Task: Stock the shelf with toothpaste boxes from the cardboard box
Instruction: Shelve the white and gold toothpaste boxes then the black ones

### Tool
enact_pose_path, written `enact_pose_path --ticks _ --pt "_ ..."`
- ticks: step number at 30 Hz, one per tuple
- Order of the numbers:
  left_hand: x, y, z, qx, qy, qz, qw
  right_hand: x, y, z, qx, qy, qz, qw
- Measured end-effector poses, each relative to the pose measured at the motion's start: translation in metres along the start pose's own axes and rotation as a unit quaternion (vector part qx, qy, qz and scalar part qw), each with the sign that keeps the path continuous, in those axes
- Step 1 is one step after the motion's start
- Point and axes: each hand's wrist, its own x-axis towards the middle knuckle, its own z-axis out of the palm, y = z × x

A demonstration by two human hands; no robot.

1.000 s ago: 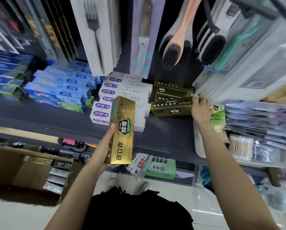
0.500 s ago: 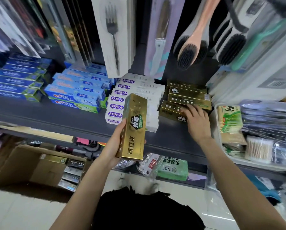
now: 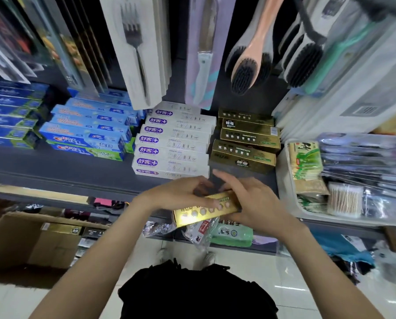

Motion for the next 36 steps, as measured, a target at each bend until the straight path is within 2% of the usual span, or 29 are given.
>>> enact_pose_path --ticks 1,3,5,6,8,11,14,17,19,21,23,25,27,29,32,33,36 --pt "0.003 0.005 -0.002 0.008 0.022 -0.008 1.000 -0.004 0.004 -0.003 -0.010 0.024 0.017 1.000" --pt "0.011 0.008 -0.009 0.042 0.152 -0.013 0.987 -0.009 0.017 -0.008 -0.056 0.048 0.042 0.996" --pt "0.020 -0.004 -0.017 0.100 0.318 -0.016 0.943 -0.010 0.034 -0.009 -0.065 0.026 0.104 0.992" --pt "0.025 -0.017 -0.018 0.139 0.372 -0.028 0.917 -0.008 0.042 -0.008 -0.079 0.017 0.133 0.988" --pt "0.033 -0.047 -0.013 0.230 0.381 -0.066 0.893 0.001 0.058 -0.002 -0.133 0.011 0.165 0.977" --pt "0.036 -0.079 0.002 0.302 0.351 -0.080 0.883 0.026 0.073 0.012 -0.149 -0.034 0.190 0.970" --pt "0.037 -0.090 0.010 0.317 0.355 -0.063 0.877 0.042 0.083 0.031 -0.170 -0.042 0.220 0.960" --pt "0.034 -0.092 0.012 0.296 0.374 -0.038 0.878 0.044 0.083 0.049 -0.188 0.002 0.265 0.946" --pt "0.028 -0.089 0.016 0.269 0.395 0.016 0.878 0.037 0.075 0.054 -0.182 0.038 0.283 0.941" --pt "0.013 -0.091 0.028 0.237 0.429 0.058 0.870 0.031 0.059 0.055 -0.124 0.064 0.259 0.956" --pt "-0.010 -0.094 0.046 0.194 0.478 0.065 0.854 0.028 0.033 0.049 -0.034 0.080 0.181 0.980" --pt "-0.040 -0.099 0.069 0.118 0.534 0.026 0.837 0.026 0.000 0.045 0.039 0.079 0.076 0.993" --pt "-0.073 -0.108 0.090 0.025 0.567 -0.053 0.822 0.028 -0.037 0.047 0.093 0.052 -0.006 0.994" --pt "-0.106 -0.132 0.103 -0.044 0.552 -0.154 0.818 0.036 -0.072 0.060 0.117 0.000 -0.052 0.992" --pt "-0.160 -0.185 0.112 -0.041 0.446 -0.285 0.847 0.054 -0.125 0.085 0.096 -0.109 -0.105 0.984" --pt "-0.177 -0.205 0.113 -0.039 0.425 -0.323 0.845 0.062 -0.143 0.093 0.084 -0.143 -0.123 0.978" --pt "-0.226 -0.269 0.113 -0.069 0.445 -0.395 0.801 0.087 -0.194 0.124 0.096 -0.188 -0.136 0.968"
